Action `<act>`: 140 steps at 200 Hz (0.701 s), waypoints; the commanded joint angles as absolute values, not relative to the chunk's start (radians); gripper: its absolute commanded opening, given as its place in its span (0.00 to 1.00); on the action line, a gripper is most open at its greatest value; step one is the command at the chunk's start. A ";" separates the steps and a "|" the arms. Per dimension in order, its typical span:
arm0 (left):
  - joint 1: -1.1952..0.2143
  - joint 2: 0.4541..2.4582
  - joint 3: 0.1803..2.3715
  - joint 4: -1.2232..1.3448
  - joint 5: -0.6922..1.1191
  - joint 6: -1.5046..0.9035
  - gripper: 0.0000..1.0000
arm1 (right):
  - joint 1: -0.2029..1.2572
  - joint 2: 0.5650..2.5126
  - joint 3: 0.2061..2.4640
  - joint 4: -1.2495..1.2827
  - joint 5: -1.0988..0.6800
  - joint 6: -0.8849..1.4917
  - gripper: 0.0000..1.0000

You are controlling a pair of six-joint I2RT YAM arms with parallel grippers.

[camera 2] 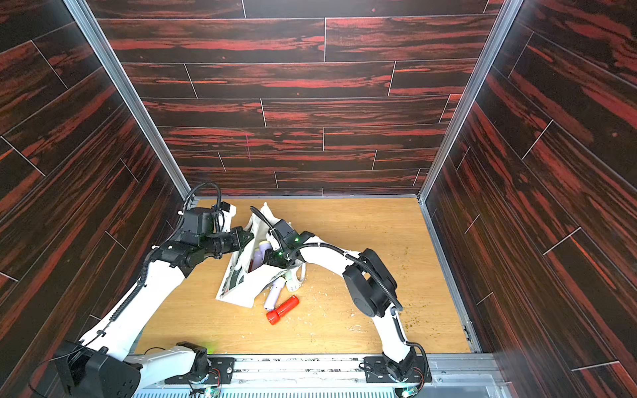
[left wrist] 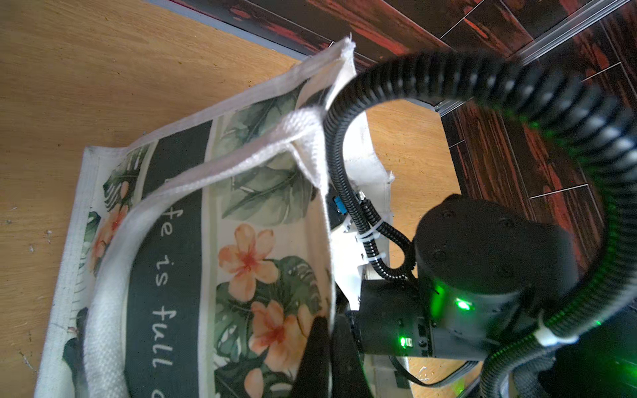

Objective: Put the flashlights into the tote bags
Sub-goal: Place the flashlight in the canvas bag.

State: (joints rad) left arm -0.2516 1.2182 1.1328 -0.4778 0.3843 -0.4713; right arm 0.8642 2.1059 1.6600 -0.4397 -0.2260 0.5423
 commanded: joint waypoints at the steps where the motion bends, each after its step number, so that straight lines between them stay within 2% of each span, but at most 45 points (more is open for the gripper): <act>1: -0.253 1.188 1.134 -0.467 0.404 -0.462 0.00 | 0.871 2.168 1.664 -0.490 -0.229 0.562 0.17; 32: -0.253 1.187 1.133 -0.469 0.401 -0.461 0.00 | 0.870 2.157 1.659 -0.478 -0.232 0.563 0.39; 61: -0.253 1.186 1.133 -0.469 0.400 -0.461 0.00 | 0.871 2.147 1.653 -0.476 -0.224 0.564 0.54; 78: -0.253 1.187 1.133 -0.469 0.400 -0.462 0.00 | 0.870 2.142 1.650 -0.472 -0.219 0.565 0.60; 140: -0.253 1.186 1.135 -0.477 0.396 -0.456 0.00 | 0.871 2.114 1.651 -0.466 -0.209 0.563 0.73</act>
